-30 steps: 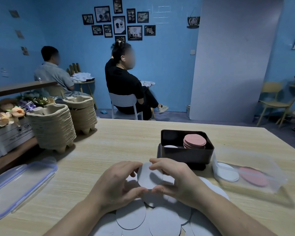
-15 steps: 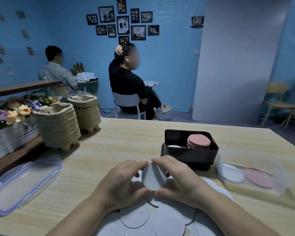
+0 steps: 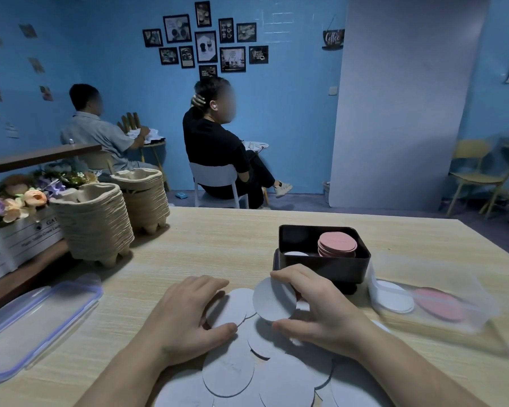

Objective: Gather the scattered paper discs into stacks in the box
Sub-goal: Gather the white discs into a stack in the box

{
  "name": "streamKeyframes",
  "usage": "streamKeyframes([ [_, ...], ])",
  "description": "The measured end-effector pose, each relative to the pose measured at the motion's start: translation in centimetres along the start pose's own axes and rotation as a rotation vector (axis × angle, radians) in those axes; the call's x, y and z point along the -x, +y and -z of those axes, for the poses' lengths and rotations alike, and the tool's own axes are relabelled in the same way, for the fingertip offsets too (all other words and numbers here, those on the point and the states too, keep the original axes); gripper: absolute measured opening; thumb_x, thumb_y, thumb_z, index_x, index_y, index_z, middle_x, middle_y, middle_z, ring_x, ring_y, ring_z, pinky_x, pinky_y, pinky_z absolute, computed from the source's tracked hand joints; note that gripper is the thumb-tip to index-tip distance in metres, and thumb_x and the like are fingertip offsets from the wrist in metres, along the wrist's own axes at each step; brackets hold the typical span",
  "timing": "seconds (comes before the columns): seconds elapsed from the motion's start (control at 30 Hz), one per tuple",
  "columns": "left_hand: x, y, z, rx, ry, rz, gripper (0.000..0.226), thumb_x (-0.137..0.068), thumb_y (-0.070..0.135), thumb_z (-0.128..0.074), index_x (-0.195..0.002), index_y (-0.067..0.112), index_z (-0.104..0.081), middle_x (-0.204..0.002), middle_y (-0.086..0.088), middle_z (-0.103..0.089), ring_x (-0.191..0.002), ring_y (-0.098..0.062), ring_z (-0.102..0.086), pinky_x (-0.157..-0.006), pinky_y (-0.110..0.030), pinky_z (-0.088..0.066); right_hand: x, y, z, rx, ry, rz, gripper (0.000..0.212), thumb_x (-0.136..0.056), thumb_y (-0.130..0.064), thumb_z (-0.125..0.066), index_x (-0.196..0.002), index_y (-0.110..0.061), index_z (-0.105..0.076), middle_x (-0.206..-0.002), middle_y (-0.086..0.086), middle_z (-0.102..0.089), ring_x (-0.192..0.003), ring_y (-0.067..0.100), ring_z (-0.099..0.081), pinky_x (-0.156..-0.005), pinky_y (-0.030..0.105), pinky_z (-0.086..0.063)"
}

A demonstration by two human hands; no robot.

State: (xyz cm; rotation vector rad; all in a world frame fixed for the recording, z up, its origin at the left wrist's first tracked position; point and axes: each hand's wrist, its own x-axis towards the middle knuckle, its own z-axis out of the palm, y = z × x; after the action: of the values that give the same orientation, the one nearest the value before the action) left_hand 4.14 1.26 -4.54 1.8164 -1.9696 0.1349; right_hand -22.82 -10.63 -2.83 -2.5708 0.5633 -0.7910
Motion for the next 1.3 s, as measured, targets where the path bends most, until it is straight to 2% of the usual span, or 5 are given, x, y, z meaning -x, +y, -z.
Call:
streamKeyframes([
  [0.37,0.1,0.7,0.5,0.189,0.087,0.044,0.065,-0.075,0.066,-0.070,-0.128,0.030,-0.061,-0.116,0.028,-0.062,-0.108,0.008,-0.058,-0.090,-0.021,-0.051,0.0,0.1,-0.2,0.014,-0.077,-0.067,0.071,-0.079,-0.052,-0.080,-0.141,-0.032,-0.055,-0.127,-0.027,-0.050,-0.111,0.002,-0.059,-0.095,0.022,-0.049],
  [0.57,-0.2,1.8,0.0,0.151,0.137,-0.101,0.056,-0.081,0.057,-0.074,-0.124,0.024,-0.061,-0.109,0.018,-0.066,-0.098,-0.002,-0.061,-0.083,-0.029,-0.054,-0.1,-0.1,-0.5,0.032,-0.099,-0.059,0.071,-0.079,-0.060,-0.078,-0.141,-0.039,-0.051,-0.129,-0.025,-0.055,-0.118,-0.004,-0.052,-0.100,0.019,-0.044],
  [0.7,-0.4,2.2,-0.2,0.096,0.155,-0.175,0.055,-0.083,0.057,-0.074,-0.123,0.022,-0.059,-0.109,0.014,-0.067,-0.096,-0.007,-0.062,-0.081,-0.027,-0.052,-0.3,-0.5,-0.7,0.011,-0.102,0.006,0.059,-0.085,-0.053,-0.077,-0.137,-0.040,-0.051,-0.126,-0.020,-0.058,-0.115,0.004,-0.057,-0.095,0.026,-0.050],
  [1.03,-0.8,2.5,-0.9,0.086,0.216,-0.261,0.053,-0.087,0.061,-0.067,-0.122,0.023,-0.054,-0.106,0.008,-0.067,-0.094,-0.014,-0.065,-0.079,-0.033,-0.055,-0.4,-0.5,-1.2,0.025,-0.097,0.087,0.031,-0.092,-0.048,-0.073,-0.118,-0.036,-0.059,-0.135,-0.014,-0.051,-0.115,-0.005,-0.052,-0.091,0.012,-0.042],
  [1.3,-0.5,1.8,-0.9,0.152,0.178,-0.204,0.062,-0.082,0.062,-0.072,-0.129,0.023,-0.059,-0.118,0.015,-0.066,-0.105,-0.001,-0.062,-0.087,-0.026,-0.053,-0.3,-0.6,-1.0,-0.004,-0.037,0.071,0.024,-0.090,-0.044,-0.075,-0.102,-0.030,-0.060,-0.131,-0.014,-0.056,-0.131,0.000,-0.050,-0.099,0.027,-0.049],
])
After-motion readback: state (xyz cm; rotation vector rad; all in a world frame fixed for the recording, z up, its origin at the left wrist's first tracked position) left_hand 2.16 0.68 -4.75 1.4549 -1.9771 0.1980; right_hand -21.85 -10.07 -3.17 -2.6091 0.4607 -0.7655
